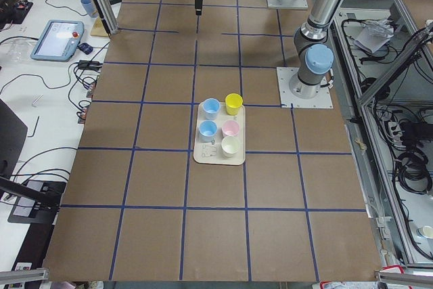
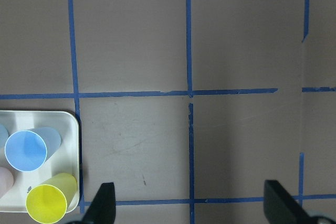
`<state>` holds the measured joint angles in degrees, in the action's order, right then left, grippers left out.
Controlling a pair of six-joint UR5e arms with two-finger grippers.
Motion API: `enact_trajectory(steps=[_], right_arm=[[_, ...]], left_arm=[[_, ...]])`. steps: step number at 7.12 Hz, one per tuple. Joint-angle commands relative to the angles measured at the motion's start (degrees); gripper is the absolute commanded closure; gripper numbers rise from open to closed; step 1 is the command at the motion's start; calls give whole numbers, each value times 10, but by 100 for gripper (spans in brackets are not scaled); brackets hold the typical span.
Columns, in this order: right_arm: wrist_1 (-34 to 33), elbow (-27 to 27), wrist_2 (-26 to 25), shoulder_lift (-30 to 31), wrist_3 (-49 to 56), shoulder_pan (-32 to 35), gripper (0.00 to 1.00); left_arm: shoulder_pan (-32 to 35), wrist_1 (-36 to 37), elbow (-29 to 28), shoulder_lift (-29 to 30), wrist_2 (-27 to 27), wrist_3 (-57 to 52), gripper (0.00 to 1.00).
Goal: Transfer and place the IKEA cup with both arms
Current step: 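Lift the white cup off the rack with the right gripper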
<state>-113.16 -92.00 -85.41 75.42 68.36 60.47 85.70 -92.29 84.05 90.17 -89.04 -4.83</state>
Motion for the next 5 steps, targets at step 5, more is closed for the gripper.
enact_trajectory(steps=[5], right_arm=[[109, 17, 2, 94, -2, 3, 67]], left_arm=[[-2, 13, -6, 4, 1, -1, 0]])
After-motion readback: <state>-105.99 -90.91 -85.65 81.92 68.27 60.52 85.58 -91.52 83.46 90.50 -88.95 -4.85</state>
